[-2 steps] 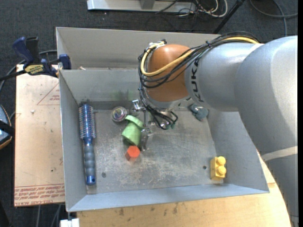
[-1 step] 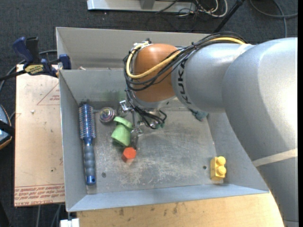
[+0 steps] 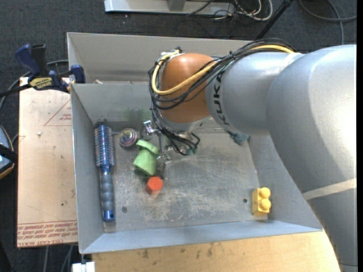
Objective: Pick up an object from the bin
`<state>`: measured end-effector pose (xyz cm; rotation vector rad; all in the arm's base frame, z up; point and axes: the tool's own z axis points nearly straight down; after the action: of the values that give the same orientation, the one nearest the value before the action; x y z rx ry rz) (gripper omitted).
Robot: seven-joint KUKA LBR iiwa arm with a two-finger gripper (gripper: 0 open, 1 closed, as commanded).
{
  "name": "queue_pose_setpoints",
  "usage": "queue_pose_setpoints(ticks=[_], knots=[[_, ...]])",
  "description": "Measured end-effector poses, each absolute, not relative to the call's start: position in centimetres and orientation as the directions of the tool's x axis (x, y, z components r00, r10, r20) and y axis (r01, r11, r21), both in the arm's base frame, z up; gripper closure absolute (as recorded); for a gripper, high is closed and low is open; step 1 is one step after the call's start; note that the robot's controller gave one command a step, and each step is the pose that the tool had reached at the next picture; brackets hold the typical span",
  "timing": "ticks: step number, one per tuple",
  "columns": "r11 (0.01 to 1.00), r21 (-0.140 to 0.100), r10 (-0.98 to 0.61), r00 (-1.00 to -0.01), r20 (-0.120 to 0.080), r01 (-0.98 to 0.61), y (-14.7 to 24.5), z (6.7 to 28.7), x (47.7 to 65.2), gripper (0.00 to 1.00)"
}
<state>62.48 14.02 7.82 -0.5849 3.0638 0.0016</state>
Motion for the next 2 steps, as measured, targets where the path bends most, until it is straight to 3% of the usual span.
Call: queue_pose_setpoints(ticks=[1,2], knots=[[0.905,-0.005,-0.425,-0.905,-0.019,-0.425,14.48,7.8,62.52,0.0],[0.905,-0.004,-0.425,-0.905,-0.019,-0.425,14.48,7.8,62.52,1.0]])
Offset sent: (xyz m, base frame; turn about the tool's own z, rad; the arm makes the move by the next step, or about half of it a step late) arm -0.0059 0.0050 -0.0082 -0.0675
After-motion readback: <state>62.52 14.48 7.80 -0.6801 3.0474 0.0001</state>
